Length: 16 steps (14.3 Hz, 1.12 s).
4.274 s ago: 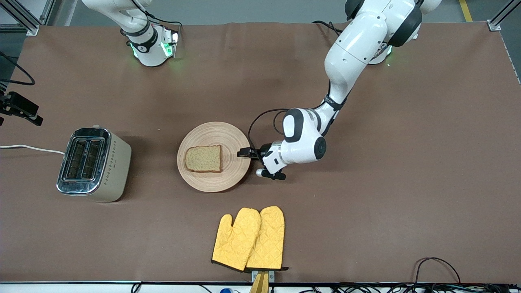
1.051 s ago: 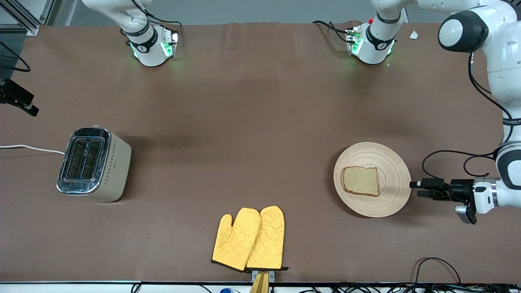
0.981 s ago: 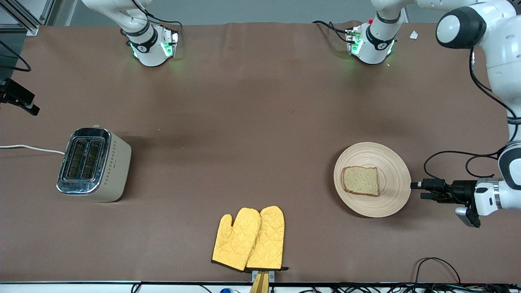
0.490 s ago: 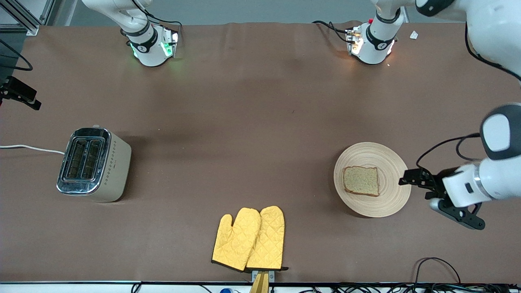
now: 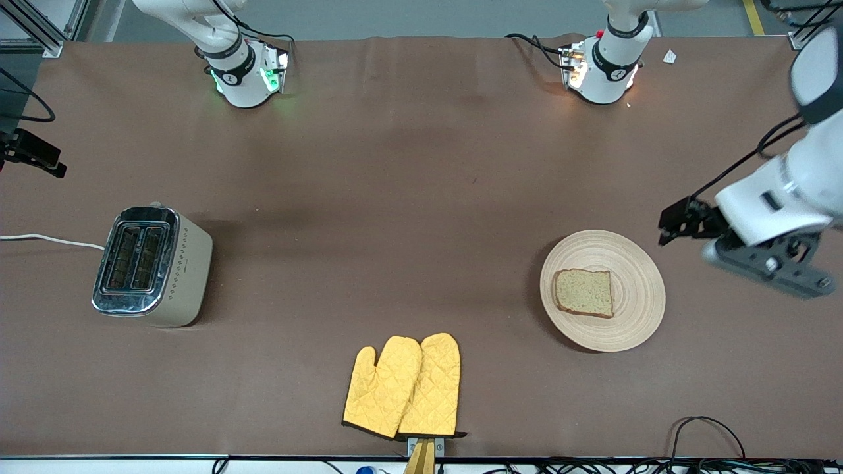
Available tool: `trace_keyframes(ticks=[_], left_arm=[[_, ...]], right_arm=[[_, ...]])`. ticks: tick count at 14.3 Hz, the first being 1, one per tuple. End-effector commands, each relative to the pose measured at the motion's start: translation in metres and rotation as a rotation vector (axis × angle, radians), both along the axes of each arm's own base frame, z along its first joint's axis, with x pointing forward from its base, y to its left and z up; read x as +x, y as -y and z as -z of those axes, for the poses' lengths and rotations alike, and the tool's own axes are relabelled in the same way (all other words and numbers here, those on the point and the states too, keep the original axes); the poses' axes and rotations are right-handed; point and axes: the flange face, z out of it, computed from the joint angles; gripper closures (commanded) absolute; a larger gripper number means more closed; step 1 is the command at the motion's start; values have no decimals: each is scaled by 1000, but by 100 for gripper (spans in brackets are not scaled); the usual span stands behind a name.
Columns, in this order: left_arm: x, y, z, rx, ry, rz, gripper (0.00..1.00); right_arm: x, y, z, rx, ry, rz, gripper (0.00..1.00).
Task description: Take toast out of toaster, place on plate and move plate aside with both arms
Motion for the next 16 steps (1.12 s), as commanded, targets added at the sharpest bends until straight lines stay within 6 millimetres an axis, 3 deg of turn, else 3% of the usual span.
trace_keyframes(ticks=[1,3,8,12,16], left_arm=[[-30,-6,-13,24,-37,-176,0],[-44,-5,-16,25,-17,-200,0],[-95,-3,15,28,68,-211,0],[-98,-15,16,43,33,-207,0],[-96,-18,3,51,50,-216,0]], right_arm=[[-6,11,0,-20,11,17,0],[-4,10,2,-19,15,16,0],[-3,-4,2,-10,8,-14,0],[-1,-32,-2,34,26,-55,0],[0,-42,2,35,20,-72,0]])
